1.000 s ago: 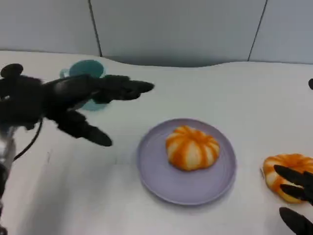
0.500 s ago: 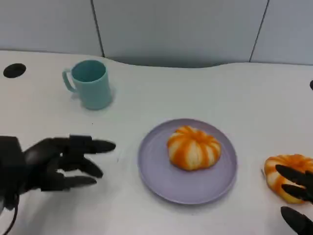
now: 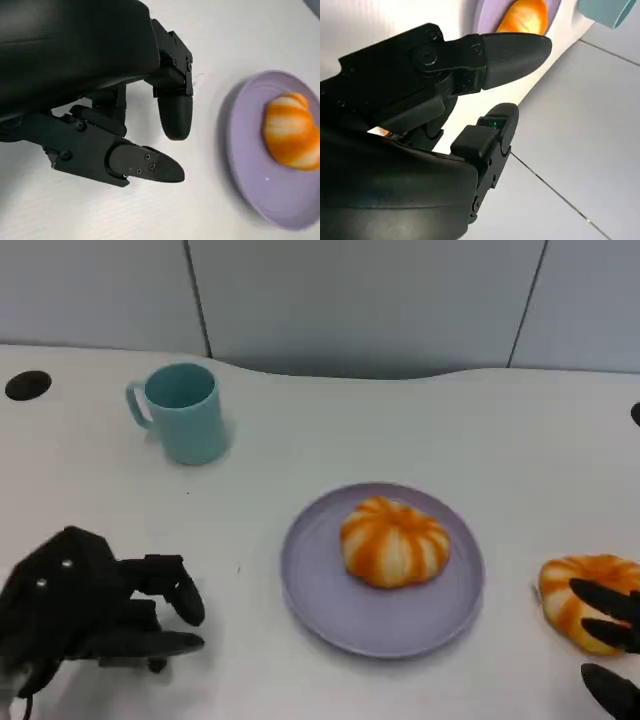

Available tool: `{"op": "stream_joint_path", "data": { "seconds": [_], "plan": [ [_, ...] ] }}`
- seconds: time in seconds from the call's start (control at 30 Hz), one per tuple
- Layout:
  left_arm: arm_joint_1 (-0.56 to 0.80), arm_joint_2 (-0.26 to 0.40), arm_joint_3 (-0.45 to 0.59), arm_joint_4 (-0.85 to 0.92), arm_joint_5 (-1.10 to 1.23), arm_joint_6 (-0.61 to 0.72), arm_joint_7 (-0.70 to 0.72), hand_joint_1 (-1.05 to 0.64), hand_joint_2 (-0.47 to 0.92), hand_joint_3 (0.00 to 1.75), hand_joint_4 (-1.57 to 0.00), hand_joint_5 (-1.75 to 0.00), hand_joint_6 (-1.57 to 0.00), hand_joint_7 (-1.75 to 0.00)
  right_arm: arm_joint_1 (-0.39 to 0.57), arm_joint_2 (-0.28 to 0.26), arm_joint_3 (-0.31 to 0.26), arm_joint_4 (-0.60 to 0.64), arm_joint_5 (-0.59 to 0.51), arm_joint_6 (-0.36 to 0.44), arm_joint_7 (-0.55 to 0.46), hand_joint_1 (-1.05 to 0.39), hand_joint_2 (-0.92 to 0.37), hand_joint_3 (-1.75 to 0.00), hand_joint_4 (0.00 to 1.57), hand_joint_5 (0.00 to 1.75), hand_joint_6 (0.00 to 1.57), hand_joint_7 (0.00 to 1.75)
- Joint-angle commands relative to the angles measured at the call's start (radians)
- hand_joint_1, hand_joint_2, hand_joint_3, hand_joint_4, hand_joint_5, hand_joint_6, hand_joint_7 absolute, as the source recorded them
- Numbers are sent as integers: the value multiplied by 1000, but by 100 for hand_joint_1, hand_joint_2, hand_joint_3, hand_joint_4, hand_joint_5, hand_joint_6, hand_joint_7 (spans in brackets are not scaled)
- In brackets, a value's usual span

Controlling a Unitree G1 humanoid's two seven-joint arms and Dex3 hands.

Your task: Grasp the bread from the table and place it into the plate.

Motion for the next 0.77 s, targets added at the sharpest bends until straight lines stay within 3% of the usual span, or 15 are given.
{"op": "stream_joint_path", "data": {
  "seconds": [0.03,0.77],
  "plan": [
    [-11,13,-25,-36,41,40,26,-39,89,8,-71,-175,-56,-175,-4,-20,-18,19,16,-12,0,-37,-92,-37,91,0,77,0],
    [-20,-11,-25,-32,48,70,60,-37,89,5,-69,-175,-55,-175,-25,-33,-22,58,27,-27,-3,-37,-92,-36,93,1,78,0]
  ]
}}
